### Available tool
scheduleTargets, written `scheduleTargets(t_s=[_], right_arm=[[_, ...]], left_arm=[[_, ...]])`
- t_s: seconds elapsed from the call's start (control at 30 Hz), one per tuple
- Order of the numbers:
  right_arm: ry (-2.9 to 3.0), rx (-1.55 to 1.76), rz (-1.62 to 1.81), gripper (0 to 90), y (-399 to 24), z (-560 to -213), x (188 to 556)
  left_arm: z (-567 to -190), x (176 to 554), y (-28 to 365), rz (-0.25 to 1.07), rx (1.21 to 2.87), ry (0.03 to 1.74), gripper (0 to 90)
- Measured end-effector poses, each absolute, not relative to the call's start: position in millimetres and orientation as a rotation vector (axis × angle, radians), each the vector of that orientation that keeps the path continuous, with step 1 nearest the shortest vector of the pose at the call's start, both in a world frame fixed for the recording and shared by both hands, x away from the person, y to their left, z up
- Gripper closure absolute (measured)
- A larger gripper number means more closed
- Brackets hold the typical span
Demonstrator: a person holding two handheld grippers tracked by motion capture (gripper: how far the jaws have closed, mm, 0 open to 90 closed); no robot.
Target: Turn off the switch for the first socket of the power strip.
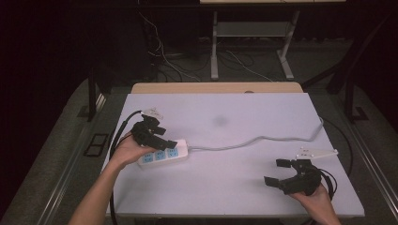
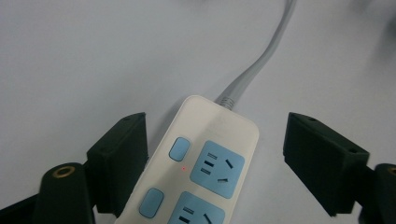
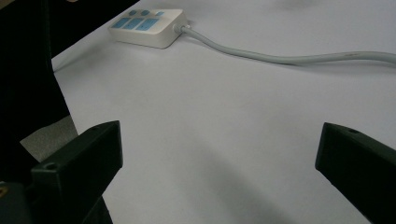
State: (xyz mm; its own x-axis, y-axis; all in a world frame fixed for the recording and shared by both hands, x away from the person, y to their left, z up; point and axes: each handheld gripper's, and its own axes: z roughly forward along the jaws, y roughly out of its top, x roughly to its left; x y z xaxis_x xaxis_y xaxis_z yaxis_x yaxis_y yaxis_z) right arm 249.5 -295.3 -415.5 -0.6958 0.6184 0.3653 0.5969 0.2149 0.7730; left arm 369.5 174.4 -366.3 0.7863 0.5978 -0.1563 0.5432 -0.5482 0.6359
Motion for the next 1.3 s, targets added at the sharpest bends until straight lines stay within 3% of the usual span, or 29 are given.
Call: scheduleTargets(t_s=[0.17, 0.2, 0.23, 0.27, 0.3, 0.43, 0.87, 1.3], right_arm=[[2.43, 1.217, 1.531, 0.4, -296, -416, 250], [2.432, 1.217, 1.53, 0.4, -295, -416, 249], [2.432, 1.217, 1.53, 0.4, -295, -416, 249], [2.432, 1.216, 1.529, 0.4, -295, -416, 249], [2.432, 1.216, 1.529, 0.4, -295, -416, 249], [2.429, 1.22, 1.528, 0.4, -296, -416, 250], [2.436, 1.218, 1.519, 0.4, -297, -416, 249], [2.442, 1.215, 1.508, 0.4, -297, -417, 250]], left_arm=[[-369, 373, 175, 0.098, 2.279, 0.85, 31.9], [-370, 374, 176, 0.103, 2.277, 0.852, 39.3], [-371, 375, 176, 0.111, 2.277, 0.859, 39.3], [-371, 376, 176, 0.113, 2.276, 0.867, 46.1], [-372, 376, 176, 0.116, 2.276, 0.873, 46.1], [-375, 379, 178, 0.122, 2.276, 0.883, 60.3], [-382, 385, 176, 0.112, 2.283, 0.889, 88.2], [-393, 392, 171, 0.088, 2.317, 0.881, 89.1]])
